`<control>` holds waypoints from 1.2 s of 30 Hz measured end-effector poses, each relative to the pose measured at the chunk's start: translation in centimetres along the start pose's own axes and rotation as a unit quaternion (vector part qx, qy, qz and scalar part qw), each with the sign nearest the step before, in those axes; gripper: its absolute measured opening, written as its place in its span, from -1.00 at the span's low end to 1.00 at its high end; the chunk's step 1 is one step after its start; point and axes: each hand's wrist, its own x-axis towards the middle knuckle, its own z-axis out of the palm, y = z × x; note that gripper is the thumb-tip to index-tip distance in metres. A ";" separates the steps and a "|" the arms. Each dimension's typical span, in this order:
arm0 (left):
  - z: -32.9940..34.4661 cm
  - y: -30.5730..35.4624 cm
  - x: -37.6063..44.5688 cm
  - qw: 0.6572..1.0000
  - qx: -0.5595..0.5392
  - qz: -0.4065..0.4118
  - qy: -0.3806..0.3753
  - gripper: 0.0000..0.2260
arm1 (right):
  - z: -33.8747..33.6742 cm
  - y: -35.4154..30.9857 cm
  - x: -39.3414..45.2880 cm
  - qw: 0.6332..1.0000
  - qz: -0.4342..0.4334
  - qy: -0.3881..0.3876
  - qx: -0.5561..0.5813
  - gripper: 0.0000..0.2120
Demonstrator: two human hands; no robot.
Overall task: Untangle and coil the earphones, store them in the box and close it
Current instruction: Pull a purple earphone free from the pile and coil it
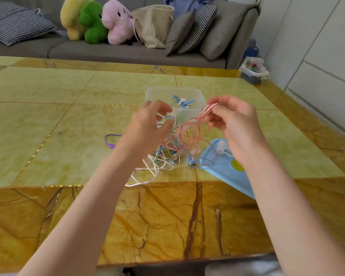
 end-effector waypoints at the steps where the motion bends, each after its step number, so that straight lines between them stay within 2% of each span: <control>1: -0.2 -0.1 0.2 1.000 -0.012 0.005 0.001 -0.85 | -0.2 -0.2 0.1 1.000 0.002 0.006 0.030 -0.73; 5: 0.7 0.3 -0.4 0.995 -0.033 0.028 -0.092 -0.72 | -0.6 -1.2 0.0 0.975 0.047 -0.022 0.216 -0.77; 7: 2.0 1.0 -0.9 0.993 -0.005 0.050 -0.103 -0.64 | -0.2 -1.5 -0.2 0.952 0.071 -0.042 0.295 -0.78; 10: 3.8 2.2 -1.1 0.990 0.087 0.043 -0.102 -0.69 | 0.1 -1.6 -0.4 0.929 0.084 -0.035 0.359 -0.77; 13: 4.9 1.9 -1.1 0.972 0.201 0.018 -0.121 -0.79 | -0.8 -1.6 0.3 0.911 0.072 0.020 0.405 -0.75; 16: 4.5 0.6 -0.8 0.948 0.303 -0.002 -0.099 -0.85 | -1.8 -1.2 0.7 0.939 0.057 0.084 0.327 -0.71; 18: 3.9 0.1 -0.7 0.936 0.339 -0.010 -0.089 -0.87 | -2.0 -0.9 0.7 0.975 0.037 0.114 0.186 -0.70; 20: 3.3 -0.1 -0.6 0.932 0.351 -0.019 -0.084 -0.87 | -2.2 -1.0 0.6 0.988 0.011 0.129 0.083 -0.69; 22: 2.6 -0.3 -0.4 0.933 0.354 -0.029 -0.066 -0.86 | -2.9 -1.4 0.7 0.984 0.002 0.161 0.070 -0.69; 26: 1.2 -1.0 -0.4 0.931 0.361 -0.050 -0.035 -0.75 | -5.2 -2.1 1.1 0.965 -0.016 0.229 0.128 -0.69; 29: 0.0 -1.8 -0.8 0.934 0.348 -0.078 -0.012 -0.70 | -5.1 -1.6 0.8 0.977 0.032 0.179 0.110 -0.69; 31: -0.9 -2.1 -0.7 0.932 0.345 -0.107 0.017 -0.66 | -4.3 -0.8 0.4 0.991 0.074 0.104 0.049 -0.70; 33: -1.2 -2.0 -0.5 0.935 0.329 -0.128 0.023 -0.65 | -3.4 -0.1 -0.1 0.993 0.108 -0.003 -0.044 -0.72; 36: -0.3 -1.1 -0.2 0.954 0.280 -0.110 -0.019 -0.68 | -2.8 0.4 -0.7 0.952 0.135 -0.126 -0.246 -0.75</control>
